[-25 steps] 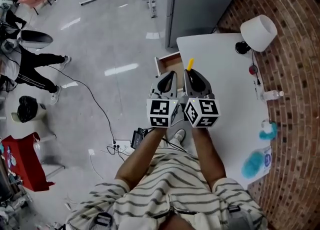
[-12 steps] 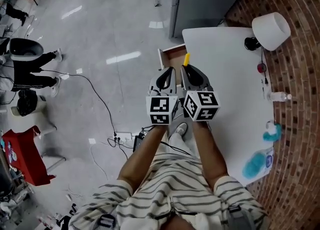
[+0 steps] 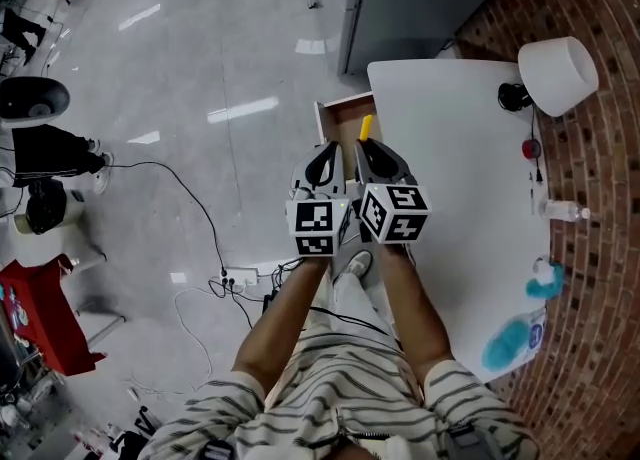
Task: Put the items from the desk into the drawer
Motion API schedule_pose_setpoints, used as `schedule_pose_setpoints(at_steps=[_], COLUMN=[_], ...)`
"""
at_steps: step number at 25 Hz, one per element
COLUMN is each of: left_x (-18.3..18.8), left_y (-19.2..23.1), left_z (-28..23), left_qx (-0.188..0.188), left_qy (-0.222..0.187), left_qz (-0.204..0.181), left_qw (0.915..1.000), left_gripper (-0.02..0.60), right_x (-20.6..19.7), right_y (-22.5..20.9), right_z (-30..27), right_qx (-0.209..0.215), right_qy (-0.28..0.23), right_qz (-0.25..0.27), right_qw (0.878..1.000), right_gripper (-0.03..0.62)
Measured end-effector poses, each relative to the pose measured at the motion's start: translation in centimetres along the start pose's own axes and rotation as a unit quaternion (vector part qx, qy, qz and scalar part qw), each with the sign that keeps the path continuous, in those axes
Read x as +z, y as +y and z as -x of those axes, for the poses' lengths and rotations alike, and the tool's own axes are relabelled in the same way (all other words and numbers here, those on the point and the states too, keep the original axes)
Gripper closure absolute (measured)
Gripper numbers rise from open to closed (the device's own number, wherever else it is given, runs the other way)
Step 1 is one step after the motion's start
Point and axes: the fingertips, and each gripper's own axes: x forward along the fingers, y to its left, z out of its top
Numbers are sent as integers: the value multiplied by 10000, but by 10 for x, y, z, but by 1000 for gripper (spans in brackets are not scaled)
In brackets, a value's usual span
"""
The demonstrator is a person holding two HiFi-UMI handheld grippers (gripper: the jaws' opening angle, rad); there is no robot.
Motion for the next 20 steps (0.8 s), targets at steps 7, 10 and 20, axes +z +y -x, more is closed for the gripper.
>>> schedule_pose_setpoints(at_steps=[7,10,20], left_x=[-21,-34,-59], left_y=[14,20,41], left_z=[-25,-33,-57], left_qx=[38,104,237], left_qy=[114,200,295], left_qz=[-6,14,101], left_qw=[9999,9997,9992], left_gripper=[574,574,574], right_x=[-33,-58,-105], right_y=[-22,-33,-57], right_z=[-42,-61,-101], right_qx=[-110,-98,-207], right_qy=[461,719,1118], right_qz=[-172,-268,-270], right_qw=[9987,9970,9932], right_gripper=[526,526,526])
